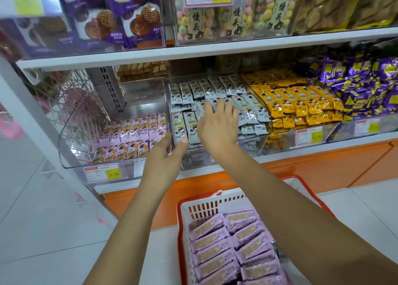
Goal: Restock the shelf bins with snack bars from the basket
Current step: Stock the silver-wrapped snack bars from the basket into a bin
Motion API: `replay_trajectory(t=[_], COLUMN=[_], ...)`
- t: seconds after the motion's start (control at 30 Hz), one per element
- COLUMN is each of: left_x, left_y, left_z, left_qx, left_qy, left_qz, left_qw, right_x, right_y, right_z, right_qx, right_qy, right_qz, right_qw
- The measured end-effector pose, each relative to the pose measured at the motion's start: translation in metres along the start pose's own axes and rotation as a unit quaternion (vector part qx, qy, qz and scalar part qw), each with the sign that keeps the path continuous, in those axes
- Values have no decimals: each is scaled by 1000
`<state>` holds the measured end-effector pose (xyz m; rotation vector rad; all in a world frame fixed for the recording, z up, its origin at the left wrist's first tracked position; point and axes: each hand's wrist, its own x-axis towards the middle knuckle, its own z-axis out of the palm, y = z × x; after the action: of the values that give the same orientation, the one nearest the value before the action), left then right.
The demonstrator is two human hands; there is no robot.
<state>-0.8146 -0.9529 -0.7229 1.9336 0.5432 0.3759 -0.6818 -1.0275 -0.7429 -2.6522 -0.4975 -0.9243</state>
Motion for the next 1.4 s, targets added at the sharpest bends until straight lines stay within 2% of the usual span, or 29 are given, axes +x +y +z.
replay_trajectory(t=[0.1,0.2,0.27,0.33,0.4,0.53,0.63,0.7,0.73,0.83,1.03,1.2,1.3,1.4], left_x=[-6,-17,-26,-35,-42,-48,-47,-44,-43,-38,-29,-20,-15,-14], left_y=[-4,-9,-15,-23,-36,-70,-89,-98,-102,-114,-122,-140,-143,-139], left_z=[0,3,7,14,25,55,73,80,82,88,93,96,97,95], left_qx=[39,56,86,132,219,351,404,435,450,483,498,487,502,502], left_qy=[10,52,58,5,-82,-244,-322,-364,-381,-412,-429,-391,-403,-412], left_qz=[18,75,125,151,157,137,82,36,13,-32,-84,-127,-132,-127], left_qw=[999,994,987,980,959,894,852,823,807,772,749,771,754,750], right_x=[-1,-12,-30,-60,-98,-169,-212,-238,-250,-277,-294,-293,-292,-293], right_y=[3,23,52,91,133,213,257,271,273,272,267,260,257,257], right_z=[-9,-34,-49,-52,-43,12,54,77,86,116,150,160,161,157], right_qx=[14,126,199,240,254,167,68,50,54,47,47,25,22,34], right_qy=[2,7,-29,-94,-158,-288,-456,-521,-537,-548,-519,-493,-491,-479], right_qz=[-12,-59,-86,-102,-78,60,193,225,229,218,236,229,224,258], right_qw=[1000,990,976,961,951,941,866,822,810,806,820,839,842,838])
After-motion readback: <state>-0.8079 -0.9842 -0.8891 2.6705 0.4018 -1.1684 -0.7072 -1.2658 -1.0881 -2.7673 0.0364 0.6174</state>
